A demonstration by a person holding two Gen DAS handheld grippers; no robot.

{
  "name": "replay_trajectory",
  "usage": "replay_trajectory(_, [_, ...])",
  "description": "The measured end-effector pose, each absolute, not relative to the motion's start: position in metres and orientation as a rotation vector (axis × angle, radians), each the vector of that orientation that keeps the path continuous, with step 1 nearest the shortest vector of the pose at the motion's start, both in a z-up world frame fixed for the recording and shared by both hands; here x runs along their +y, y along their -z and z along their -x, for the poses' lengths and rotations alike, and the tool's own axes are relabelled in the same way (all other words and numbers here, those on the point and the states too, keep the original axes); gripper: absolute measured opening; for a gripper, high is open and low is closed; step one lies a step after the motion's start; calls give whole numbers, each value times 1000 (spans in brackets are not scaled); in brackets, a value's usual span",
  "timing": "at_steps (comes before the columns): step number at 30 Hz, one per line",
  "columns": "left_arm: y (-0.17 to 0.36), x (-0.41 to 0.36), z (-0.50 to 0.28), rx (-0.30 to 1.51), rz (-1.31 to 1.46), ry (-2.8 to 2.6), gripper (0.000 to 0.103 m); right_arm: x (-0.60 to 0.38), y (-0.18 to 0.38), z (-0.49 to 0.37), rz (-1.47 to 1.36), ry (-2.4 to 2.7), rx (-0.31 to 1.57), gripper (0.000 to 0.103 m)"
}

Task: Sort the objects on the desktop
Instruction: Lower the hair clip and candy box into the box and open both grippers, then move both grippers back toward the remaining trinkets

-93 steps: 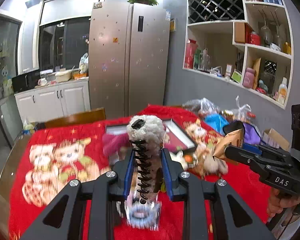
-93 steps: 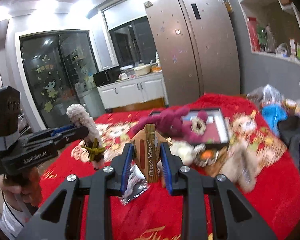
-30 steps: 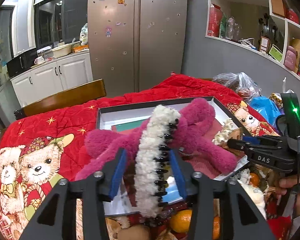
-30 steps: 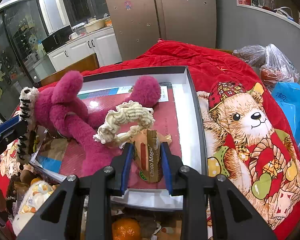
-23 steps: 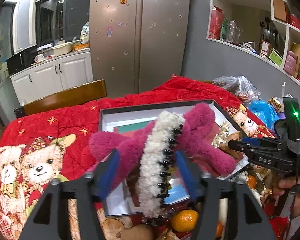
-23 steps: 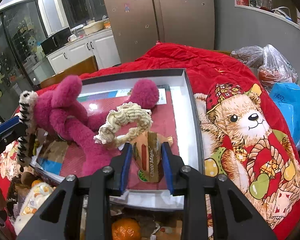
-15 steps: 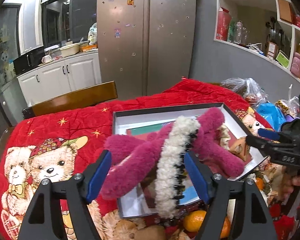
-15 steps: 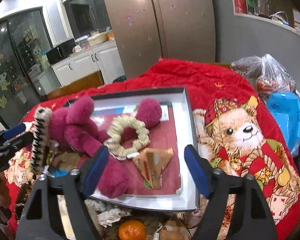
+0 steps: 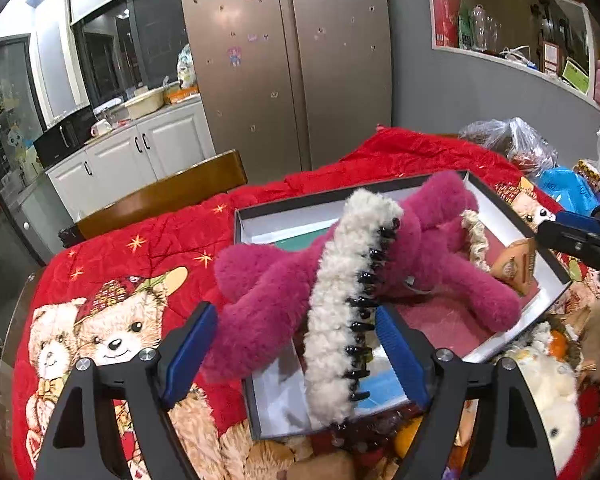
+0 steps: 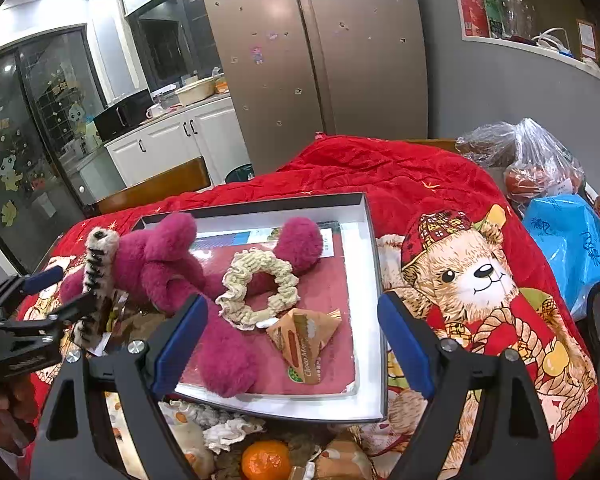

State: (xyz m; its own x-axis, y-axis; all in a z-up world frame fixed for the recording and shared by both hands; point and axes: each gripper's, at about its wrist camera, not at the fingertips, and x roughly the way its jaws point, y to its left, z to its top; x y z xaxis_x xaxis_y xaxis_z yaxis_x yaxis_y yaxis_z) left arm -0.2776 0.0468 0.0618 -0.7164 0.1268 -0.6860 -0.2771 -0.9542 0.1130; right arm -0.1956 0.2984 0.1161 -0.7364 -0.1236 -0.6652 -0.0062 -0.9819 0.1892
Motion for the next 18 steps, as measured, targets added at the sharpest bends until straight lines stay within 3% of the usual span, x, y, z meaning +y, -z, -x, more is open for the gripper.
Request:
replay_trajectory(3, [-54, 47, 293, 368, 1115, -2717, 84, 294, -116, 196, -1116, 2847, -264, 88])
replay_trajectory(8, [-55, 36, 298, 277, 1148, -2700, 84, 295, -118, 195, -1105, 2843, -280, 88])
replay_trajectory(16, [-113, 35, 254, 283, 908, -2764, 84, 292, -145, 182, -1022, 2843, -295, 88])
replay_trajectory(18, [-126, 34, 246, 245, 874, -2753, 84, 288, -157, 175, -980, 2848, -282, 92])
